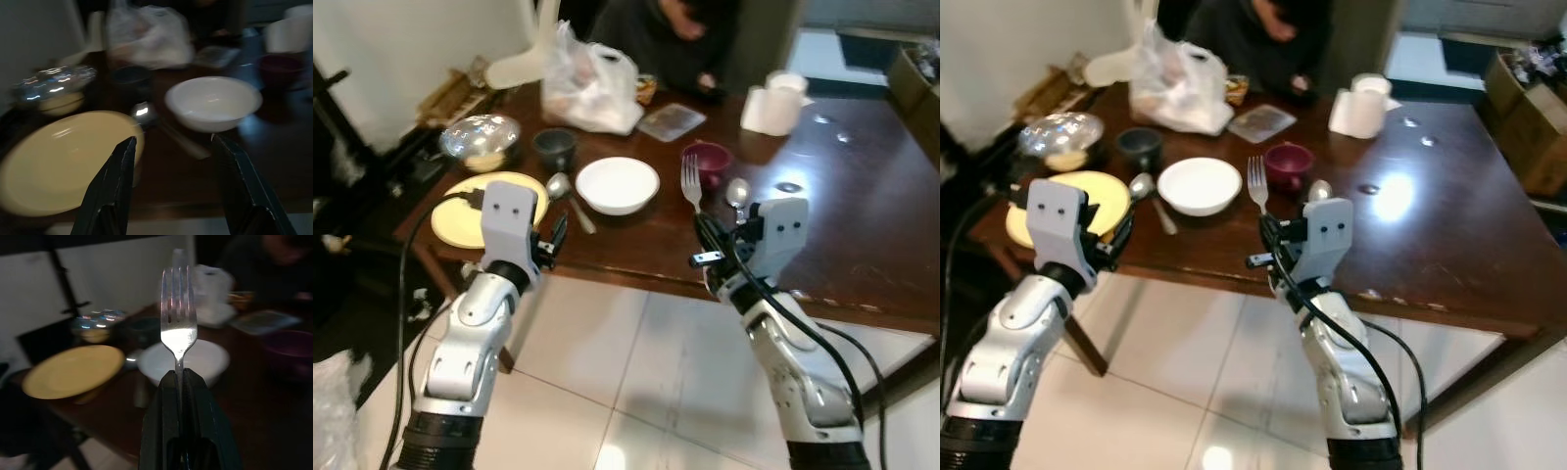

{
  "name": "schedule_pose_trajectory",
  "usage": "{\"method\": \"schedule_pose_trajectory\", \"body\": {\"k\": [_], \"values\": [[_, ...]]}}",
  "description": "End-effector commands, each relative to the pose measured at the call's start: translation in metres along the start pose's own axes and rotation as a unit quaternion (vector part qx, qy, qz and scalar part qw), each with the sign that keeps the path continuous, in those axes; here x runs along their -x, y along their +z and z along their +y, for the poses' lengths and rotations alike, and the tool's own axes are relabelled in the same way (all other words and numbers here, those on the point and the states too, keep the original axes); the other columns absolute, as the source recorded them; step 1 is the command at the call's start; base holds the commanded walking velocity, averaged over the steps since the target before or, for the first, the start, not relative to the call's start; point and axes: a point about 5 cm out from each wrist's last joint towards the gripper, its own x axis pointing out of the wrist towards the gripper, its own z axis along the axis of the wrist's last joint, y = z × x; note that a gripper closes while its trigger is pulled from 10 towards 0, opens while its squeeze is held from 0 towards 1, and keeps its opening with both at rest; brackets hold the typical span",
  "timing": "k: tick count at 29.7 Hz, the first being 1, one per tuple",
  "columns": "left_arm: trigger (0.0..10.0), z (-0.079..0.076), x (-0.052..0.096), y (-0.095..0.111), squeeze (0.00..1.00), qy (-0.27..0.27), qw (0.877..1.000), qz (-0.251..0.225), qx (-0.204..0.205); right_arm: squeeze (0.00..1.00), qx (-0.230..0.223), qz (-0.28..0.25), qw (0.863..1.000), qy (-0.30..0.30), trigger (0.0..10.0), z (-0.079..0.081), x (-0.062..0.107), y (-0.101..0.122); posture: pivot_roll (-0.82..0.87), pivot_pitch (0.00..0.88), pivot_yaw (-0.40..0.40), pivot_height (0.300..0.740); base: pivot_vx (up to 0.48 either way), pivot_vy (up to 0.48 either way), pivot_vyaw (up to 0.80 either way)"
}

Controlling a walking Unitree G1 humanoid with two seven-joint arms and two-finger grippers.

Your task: Setting the table

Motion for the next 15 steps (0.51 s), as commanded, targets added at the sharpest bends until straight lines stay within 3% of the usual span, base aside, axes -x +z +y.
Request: {"method": "schedule_pose_trajectory", "body": {"k": [1, 15], "values": [[10.0, 0.0000, 0.0012, -0.0040, 0.00, 0.002, 1.000, 0.008, -0.001, 0.00, -0.004, 0.006, 1.000, 0.006, 10.0, 0.0017, 0.0019, -0.0031, -0.06, 0.000, 0.092, 0.740, 0.000, 0.000, 0.76], [10.0, 0.0007, 0.0013, -0.0049, 0.00, 0.003, 1.000, 0.010, -0.004, 0.00, -0.010, 0.004, 1.000, 0.016, 10.0, 0.0041, 0.0017, -0.0028, -0.05, 0.000, 0.093, 0.740, 0.000, 0.000, 0.76]]}}
